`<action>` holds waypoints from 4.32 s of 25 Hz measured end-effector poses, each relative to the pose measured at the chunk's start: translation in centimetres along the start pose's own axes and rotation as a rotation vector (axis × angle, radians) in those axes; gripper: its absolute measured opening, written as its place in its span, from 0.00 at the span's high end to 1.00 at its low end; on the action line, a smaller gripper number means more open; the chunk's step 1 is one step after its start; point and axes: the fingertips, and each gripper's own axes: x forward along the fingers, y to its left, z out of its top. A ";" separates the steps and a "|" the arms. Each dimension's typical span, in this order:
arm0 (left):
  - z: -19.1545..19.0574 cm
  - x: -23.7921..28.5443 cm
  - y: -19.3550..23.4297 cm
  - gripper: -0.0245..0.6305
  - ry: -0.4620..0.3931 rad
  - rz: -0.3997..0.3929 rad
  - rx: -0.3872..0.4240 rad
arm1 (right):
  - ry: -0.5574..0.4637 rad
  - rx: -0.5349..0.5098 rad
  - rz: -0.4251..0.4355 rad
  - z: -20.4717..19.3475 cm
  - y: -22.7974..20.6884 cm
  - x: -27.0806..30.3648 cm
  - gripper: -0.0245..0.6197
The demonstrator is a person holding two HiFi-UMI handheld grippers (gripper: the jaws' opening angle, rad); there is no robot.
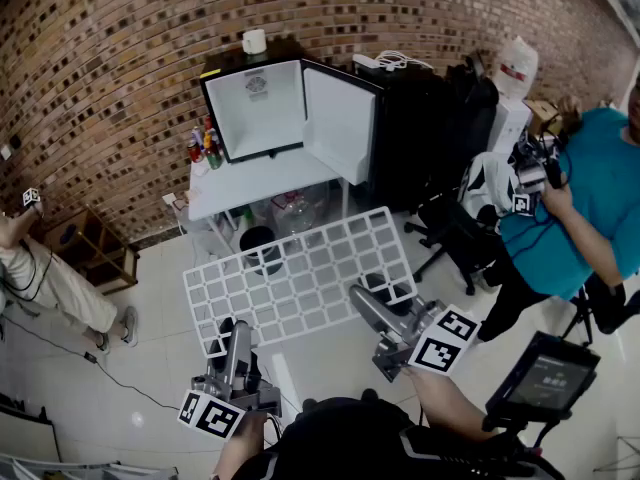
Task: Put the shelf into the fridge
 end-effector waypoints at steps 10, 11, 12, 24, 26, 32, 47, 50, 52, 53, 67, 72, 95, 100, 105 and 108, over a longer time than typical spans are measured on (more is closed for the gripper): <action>-2.8 2.8 -2.3 0.75 -0.053 0.038 0.037 | 0.018 0.007 0.090 2.7 -3.4 -0.9 0.74; -2.8 3.0 -2.3 0.75 -0.052 0.037 0.036 | 0.017 0.006 0.088 2.8 -3.5 -0.9 0.74; -2.8 3.1 -2.3 0.75 -0.051 0.037 0.035 | 0.016 0.006 0.087 2.9 -3.6 -0.9 0.74; -5.5 6.1 -3.9 0.75 -0.048 0.046 0.038 | 0.017 0.006 0.100 4.6 -7.1 -2.6 0.74; -5.3 6.4 -4.2 0.75 -0.057 0.052 0.047 | 0.018 0.009 0.111 4.9 -7.4 -2.5 0.74; -5.9 7.5 -2.5 0.75 -0.053 0.073 0.017 | 0.043 0.009 0.113 4.7 -8.8 -1.1 0.74; 0.5 12.5 8.1 0.76 -0.032 0.017 -0.010 | 0.031 -0.005 0.050 3.2 -10.5 11.1 0.74; 1.3 14.2 9.8 0.76 -0.015 0.009 -0.012 | 0.024 0.000 0.037 3.3 -11.3 13.1 0.74; 1.9 15.2 11.1 0.76 0.001 0.005 -0.019 | 0.021 0.005 0.022 3.2 -11.9 14.5 0.74; 2.3 15.6 11.9 0.76 0.007 0.001 -0.022 | 0.019 0.007 0.015 3.0 -12.1 15.3 0.74; 6.3 20.8 20.2 0.76 0.058 -0.017 -0.040 | 0.009 0.038 -0.049 1.5 -15.1 24.5 0.74; 6.7 23.6 22.4 0.76 0.055 -0.006 -0.054 | 0.022 0.024 -0.045 2.5 -17.2 27.5 0.74; 7.2 37.1 28.7 0.75 0.017 0.081 -0.003 | 0.069 0.059 0.037 6.6 -29.8 38.2 0.74; 7.4 39.3 30.6 0.75 0.037 0.100 -0.010 | 0.081 0.088 0.031 6.4 -31.9 40.4 0.74; 7.9 41.7 33.6 0.75 0.059 0.095 -0.037 | 0.088 0.095 -0.004 6.2 -33.9 43.2 0.74; 8.5 43.2 35.7 0.75 0.079 0.089 -0.043 | 0.087 0.106 -0.026 5.7 -34.8 45.4 0.74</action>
